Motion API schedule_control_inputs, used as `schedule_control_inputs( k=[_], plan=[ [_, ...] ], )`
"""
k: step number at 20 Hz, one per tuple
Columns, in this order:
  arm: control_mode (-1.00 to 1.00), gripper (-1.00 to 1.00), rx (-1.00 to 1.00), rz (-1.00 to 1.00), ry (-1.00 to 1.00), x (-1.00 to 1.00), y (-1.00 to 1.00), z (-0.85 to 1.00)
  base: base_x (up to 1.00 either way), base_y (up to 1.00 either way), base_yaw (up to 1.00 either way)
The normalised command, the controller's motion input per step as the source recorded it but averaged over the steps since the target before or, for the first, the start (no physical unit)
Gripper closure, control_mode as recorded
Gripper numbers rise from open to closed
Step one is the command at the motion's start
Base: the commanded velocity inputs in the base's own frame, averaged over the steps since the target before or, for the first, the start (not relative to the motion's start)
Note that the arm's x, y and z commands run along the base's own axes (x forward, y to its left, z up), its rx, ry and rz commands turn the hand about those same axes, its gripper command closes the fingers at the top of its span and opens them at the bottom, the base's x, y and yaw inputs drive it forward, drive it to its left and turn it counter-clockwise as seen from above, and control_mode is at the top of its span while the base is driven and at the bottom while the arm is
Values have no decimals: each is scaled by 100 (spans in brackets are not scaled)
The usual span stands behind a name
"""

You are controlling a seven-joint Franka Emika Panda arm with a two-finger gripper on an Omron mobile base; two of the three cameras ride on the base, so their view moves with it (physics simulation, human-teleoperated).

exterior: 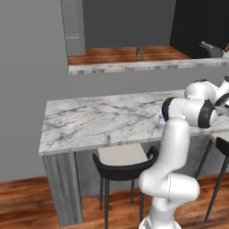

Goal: Stack the yogurt containers by placing the smaller containers on top of the larger containers.

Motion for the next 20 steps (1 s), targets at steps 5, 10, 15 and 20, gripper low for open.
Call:
schedule_control_inputs(
  k=[5, 10, 15, 20],
  plan=[
    [-100, -100, 0, 0, -2, 13, -3, -2, 0, 0, 0],
    [-100, -100, 0, 0, -3, 9, -13, -4, 0, 0, 0],
    [-100, -100, 0, 0, -5, 3, -13, -4, 0, 0, 0],
    [-100, -100, 0, 0, -6, 2, -9, -7, 0, 0, 0]
  ],
)
